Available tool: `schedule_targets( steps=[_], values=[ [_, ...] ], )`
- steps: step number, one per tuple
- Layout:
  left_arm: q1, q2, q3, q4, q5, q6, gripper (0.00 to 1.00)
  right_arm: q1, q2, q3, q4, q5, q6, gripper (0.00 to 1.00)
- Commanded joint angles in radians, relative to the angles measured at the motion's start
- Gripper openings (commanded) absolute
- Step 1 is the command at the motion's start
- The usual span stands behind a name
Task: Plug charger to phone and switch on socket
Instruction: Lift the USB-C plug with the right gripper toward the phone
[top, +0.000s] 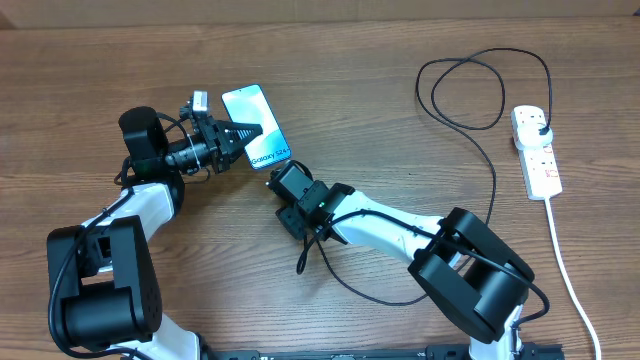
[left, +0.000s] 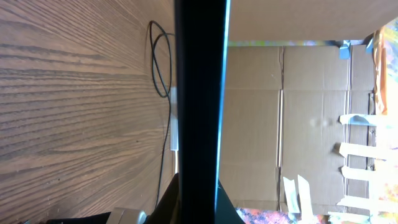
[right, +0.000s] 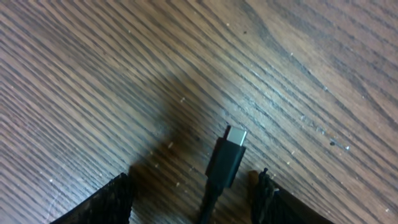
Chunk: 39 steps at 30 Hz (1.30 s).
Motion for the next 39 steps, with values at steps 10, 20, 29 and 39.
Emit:
schedule_targets(
  steps=[10,20,29,39],
  values=[
    [0.032,-0.001,0.024,0.013,0.032,0.012,0.04,0.003,0.067,0.009,0.006,0.027,0.031,0.39],
    [0.039,-0.001,0.024,0.013,0.035,0.012,0.04,0.002,0.067,0.02,-0.053,0.02,0.095,0.13],
    [0.039,-0.001,0.024,0.012,0.035,0.011,0.04,0.002,0.066,0.104,-0.166,-0.08,0.106,0.04],
    [0.043,-0.001,0.024,0.012,0.034,0.011,0.04,-0.101,0.011,0.147,-0.239,-0.453,0.158,0.04]
  ],
)
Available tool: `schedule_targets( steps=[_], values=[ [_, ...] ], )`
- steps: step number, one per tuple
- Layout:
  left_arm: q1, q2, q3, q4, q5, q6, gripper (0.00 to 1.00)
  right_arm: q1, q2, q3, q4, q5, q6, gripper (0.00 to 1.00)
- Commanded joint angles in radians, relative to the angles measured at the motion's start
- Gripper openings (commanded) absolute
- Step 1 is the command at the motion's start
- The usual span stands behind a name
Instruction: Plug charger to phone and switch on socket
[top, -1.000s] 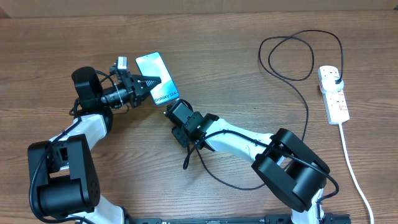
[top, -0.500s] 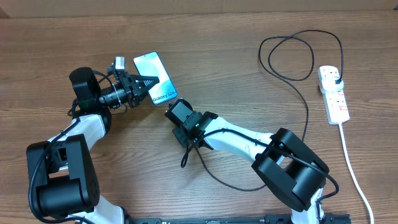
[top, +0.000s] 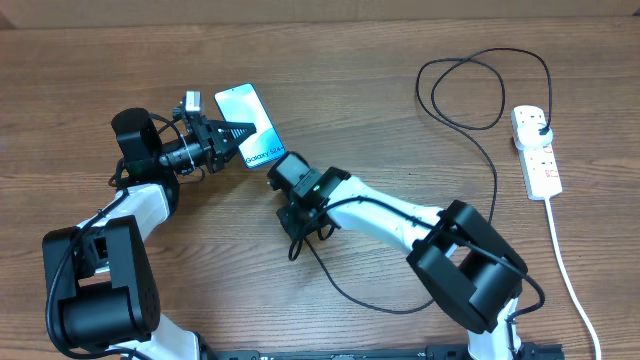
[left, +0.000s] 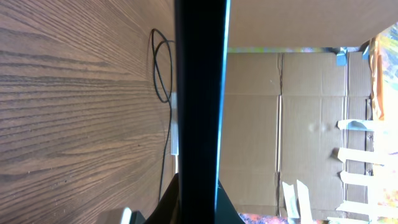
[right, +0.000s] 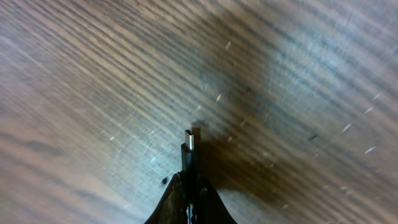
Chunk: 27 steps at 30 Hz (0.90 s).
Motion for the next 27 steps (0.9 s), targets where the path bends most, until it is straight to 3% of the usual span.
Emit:
schedule_targets(
  steps=[1,21,27],
  values=[
    [0.016,-0.001,0.024,0.011,0.03,0.01,0.04,-0.078,-0.034,0.023,-0.005,-0.226,0.027,0.04],
    [-0.001,-0.001,0.024,0.011,0.085,-0.019,0.04,-0.363,-0.123,0.02,-0.041,-1.04,-0.112,0.04],
    [-0.058,-0.001,0.024,0.012,0.051,-0.069,0.04,-0.365,-0.123,0.02,-0.055,-1.113,-0.114,0.04]
  ],
)
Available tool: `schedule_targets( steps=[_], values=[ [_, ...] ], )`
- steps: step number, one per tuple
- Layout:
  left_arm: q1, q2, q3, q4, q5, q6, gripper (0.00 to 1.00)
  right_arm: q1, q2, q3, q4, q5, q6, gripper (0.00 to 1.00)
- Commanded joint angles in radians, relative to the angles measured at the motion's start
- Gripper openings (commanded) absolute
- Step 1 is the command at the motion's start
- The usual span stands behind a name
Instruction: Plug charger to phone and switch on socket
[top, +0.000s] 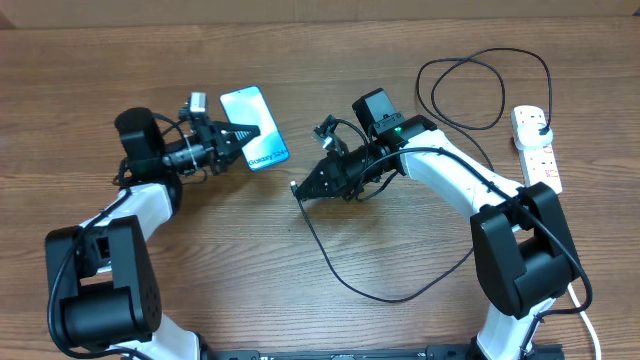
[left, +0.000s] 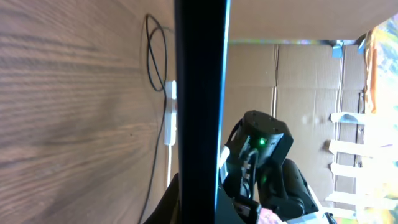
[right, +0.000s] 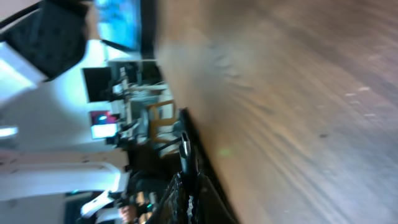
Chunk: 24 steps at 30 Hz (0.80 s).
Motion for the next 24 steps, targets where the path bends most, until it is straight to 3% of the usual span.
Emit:
schedule_targets(
  steps=[1,24],
  values=[
    [-0.037,-0.001,0.024,0.012,0.006,-0.037,0.04,0.002,-0.034,0.02,-0.004,-0.117,-0.025,0.04],
    [-0.084,-0.001,0.024,0.023,0.049,-0.054,0.04,0.0,-0.034,0.02,0.083,-0.144,-0.013,0.04]
  ],
)
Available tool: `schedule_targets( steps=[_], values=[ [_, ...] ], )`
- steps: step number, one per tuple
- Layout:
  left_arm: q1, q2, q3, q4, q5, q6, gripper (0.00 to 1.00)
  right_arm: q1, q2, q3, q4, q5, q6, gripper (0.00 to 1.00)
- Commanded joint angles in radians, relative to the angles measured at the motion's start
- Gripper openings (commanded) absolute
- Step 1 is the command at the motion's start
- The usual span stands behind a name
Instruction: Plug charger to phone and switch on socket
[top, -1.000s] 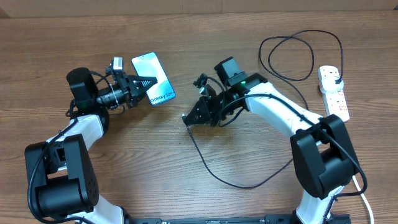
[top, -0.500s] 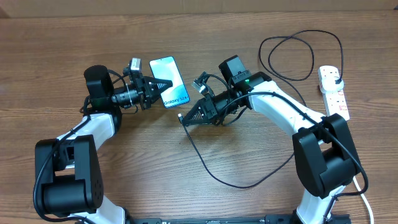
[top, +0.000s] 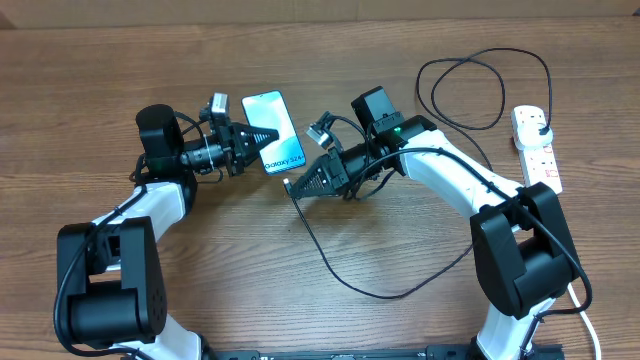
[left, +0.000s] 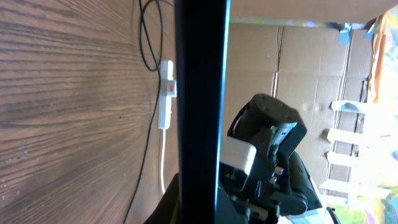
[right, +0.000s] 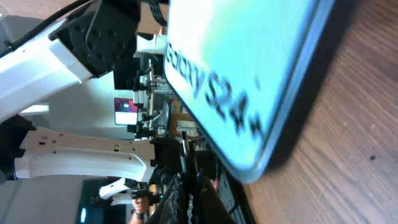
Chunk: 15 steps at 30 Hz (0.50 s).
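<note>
The phone (top: 276, 144), screen lit and reading "Galaxy S24+", is held off the table with my left gripper (top: 247, 146) shut on its left edge. In the left wrist view the phone (left: 199, 93) shows edge-on as a dark bar between the fingers. My right gripper (top: 299, 186) is shut on the black charger plug (right: 185, 148), whose tip points at the phone's lower end, just short of it. The phone screen (right: 249, 68) fills the right wrist view. The white power strip (top: 536, 152) lies at the far right, with the charger's adapter plugged in.
The black charger cable (top: 380, 296) hangs from the plug, loops across the table front, and coils at the back right (top: 470, 90) before the strip. The strip's white lead (top: 565, 270) runs to the front right. Cardboard walls stand beyond the table.
My left gripper has carried the phone right, toward the right gripper. My right gripper has shifted slightly left with the plug. The phone's lower end and the plug tip now sit close together.
My left gripper held the phone throughout. My right gripper was open over the plug lying on the table. Then it was shut on the plug. Later it held the plug up, pointing left, apart from the phone. Now the plug is just below the phone's lower end.
</note>
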Motion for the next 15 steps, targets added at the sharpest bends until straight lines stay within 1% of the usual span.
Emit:
schedule_targets(
  steps=[1,5,15],
  values=[
    [-0.009,-0.001,0.024,0.011,0.06,-0.002,0.04,-0.001,-0.034,0.02,0.034,-0.013,0.022,0.04],
    [-0.009,-0.001,0.024,0.012,0.075,-0.002,0.04,-0.001,-0.034,0.02,0.069,0.003,0.052,0.04],
    [-0.008,-0.001,0.024,0.019,0.086,-0.002,0.04,-0.025,-0.034,0.02,0.071,0.003,0.079,0.04]
  ],
)
